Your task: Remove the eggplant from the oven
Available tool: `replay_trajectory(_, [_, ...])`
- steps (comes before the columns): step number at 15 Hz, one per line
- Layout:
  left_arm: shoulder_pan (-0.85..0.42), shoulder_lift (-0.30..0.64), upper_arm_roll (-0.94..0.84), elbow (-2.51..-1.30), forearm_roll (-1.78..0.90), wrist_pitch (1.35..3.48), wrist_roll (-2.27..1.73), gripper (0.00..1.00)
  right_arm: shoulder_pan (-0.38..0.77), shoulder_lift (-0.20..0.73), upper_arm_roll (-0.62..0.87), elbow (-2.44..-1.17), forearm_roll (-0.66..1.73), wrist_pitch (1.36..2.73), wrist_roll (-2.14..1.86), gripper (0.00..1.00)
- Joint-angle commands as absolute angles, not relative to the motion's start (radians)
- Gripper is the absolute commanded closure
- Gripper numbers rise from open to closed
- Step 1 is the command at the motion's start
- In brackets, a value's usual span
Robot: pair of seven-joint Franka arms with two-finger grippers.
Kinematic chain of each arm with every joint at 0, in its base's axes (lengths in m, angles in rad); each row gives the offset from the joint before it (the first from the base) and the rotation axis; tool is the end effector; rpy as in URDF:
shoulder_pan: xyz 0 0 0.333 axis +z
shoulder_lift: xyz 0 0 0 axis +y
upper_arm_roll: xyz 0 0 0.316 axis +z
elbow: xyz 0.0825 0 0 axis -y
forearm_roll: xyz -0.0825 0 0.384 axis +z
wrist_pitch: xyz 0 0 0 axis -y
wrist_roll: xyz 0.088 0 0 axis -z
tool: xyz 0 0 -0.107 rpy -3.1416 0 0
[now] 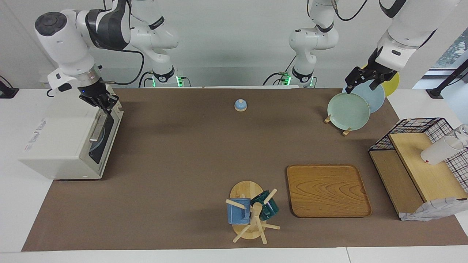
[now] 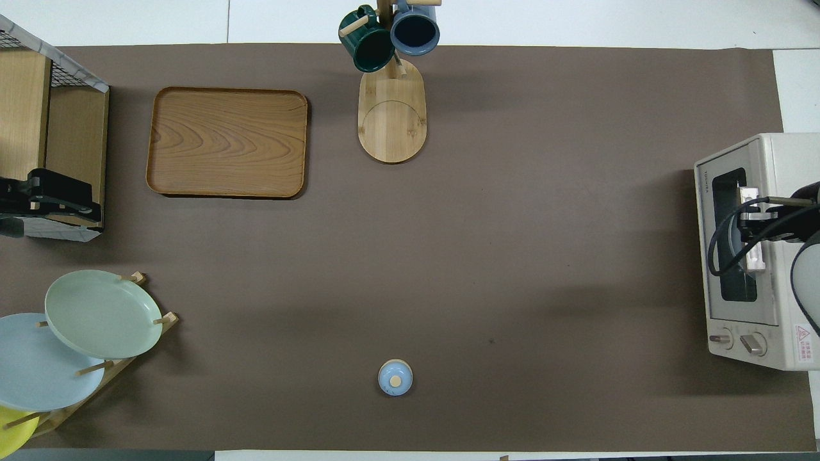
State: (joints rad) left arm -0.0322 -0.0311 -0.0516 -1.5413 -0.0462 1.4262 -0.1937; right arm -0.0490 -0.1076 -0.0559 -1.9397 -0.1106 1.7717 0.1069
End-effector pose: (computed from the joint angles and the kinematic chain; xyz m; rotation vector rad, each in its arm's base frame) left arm 0.5273 -0.0503 0.6431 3.1019 0.1634 -0.1389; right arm 0.5179 -0.0652 0.5248 3.0254 -0.2821 -0.0917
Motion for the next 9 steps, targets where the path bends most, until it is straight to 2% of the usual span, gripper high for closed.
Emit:
replay_trajectory(1, [-0.023,-0.058,-0.054,-1.572,-0.055,1.443,-0.187,0.0,-0.058,-0.117,-0.049,-1.982,-0.158,1.796,0.094,1.0])
replay_trajectory(5, [-0.023,-0.058,-0.054,-1.572,-0.055,1.443,-0.187,0.0,-0.091,-0.097,-0.049,-2.043,-0.166,1.883,0.071,1.0])
replay_trajectory(9, [-0.023,-0.058,-0.054,-1.572,-0.055,1.442,-0.189,0.0,-0.092,-0.094,-0.049,-2.057,-0.201,1.896,-0.038,1.0])
